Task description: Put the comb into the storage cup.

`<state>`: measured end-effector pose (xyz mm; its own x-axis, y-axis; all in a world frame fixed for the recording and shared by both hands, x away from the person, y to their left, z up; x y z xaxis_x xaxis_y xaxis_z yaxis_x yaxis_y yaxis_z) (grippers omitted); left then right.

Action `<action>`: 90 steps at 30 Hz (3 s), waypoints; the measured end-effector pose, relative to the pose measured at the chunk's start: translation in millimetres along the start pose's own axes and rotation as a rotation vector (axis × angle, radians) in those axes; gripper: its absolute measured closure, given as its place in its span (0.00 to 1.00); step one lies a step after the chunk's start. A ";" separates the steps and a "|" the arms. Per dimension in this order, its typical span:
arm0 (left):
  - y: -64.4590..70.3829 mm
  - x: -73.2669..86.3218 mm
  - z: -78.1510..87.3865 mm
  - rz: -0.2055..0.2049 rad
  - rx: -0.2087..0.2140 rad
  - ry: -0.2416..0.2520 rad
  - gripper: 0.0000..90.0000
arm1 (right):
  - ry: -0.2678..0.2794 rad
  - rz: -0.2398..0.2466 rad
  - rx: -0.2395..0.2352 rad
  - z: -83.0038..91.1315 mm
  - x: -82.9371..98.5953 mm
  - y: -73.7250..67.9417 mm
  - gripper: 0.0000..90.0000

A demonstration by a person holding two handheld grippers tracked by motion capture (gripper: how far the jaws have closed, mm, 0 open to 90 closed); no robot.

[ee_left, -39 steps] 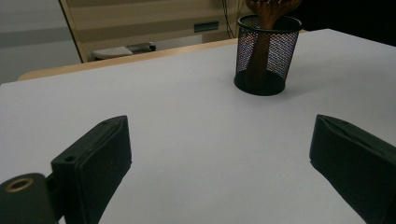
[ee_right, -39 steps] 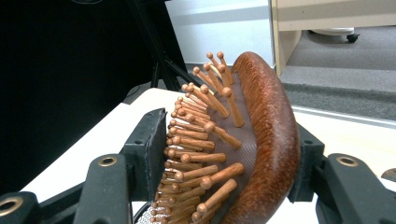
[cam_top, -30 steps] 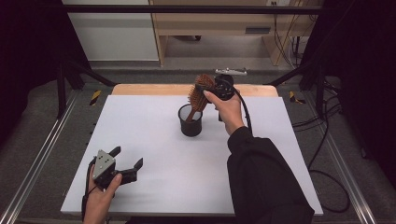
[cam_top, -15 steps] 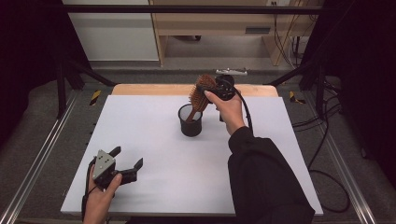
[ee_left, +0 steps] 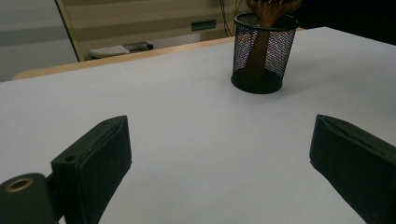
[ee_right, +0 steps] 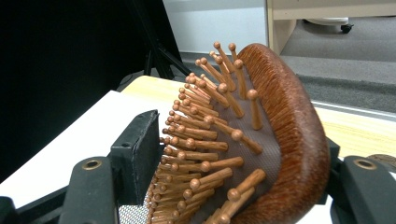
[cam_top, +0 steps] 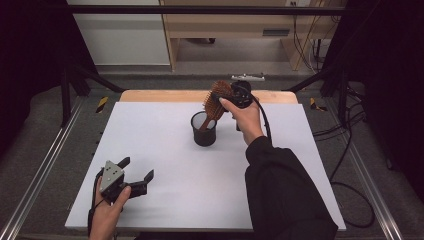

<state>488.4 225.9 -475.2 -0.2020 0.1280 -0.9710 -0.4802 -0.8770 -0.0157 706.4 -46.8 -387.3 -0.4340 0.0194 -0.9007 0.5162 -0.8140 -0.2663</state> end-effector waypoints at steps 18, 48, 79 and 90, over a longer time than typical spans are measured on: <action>1.2 0.1 -0.1 0.001 0.005 -0.002 0.07 | -0.009 0.018 0.008 0.2 3.1 1.2 0.32; 2.7 0.6 -0.5 -0.004 0.010 -0.007 0.06 | -0.066 -0.025 0.007 -2.8 9.9 -4.4 0.11; 1.2 0.2 -0.2 0.002 0.004 -0.003 0.06 | -0.041 0.075 0.059 10.3 3.0 -2.1 0.10; 1.2 -0.2 -0.4 0.001 0.003 -0.002 0.06 | -0.022 0.091 0.069 25.3 1.1 1.6 0.10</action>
<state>488.2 224.6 -475.1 -0.2038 0.1280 -0.9706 -0.4827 -0.8757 -0.0141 688.1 -62.8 -380.1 -0.4039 -0.0687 -0.9122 0.5023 -0.8501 -0.1584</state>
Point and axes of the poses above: each handheld gripper's, and its own axes: z roughly backward along the jaws, x roughly out of its underside, y roughly to its right, the point moved 9 cm from there along -z, roughly forward along the jaws, and after that the axes turned 4 degrees about y, right-handed, at the moved point
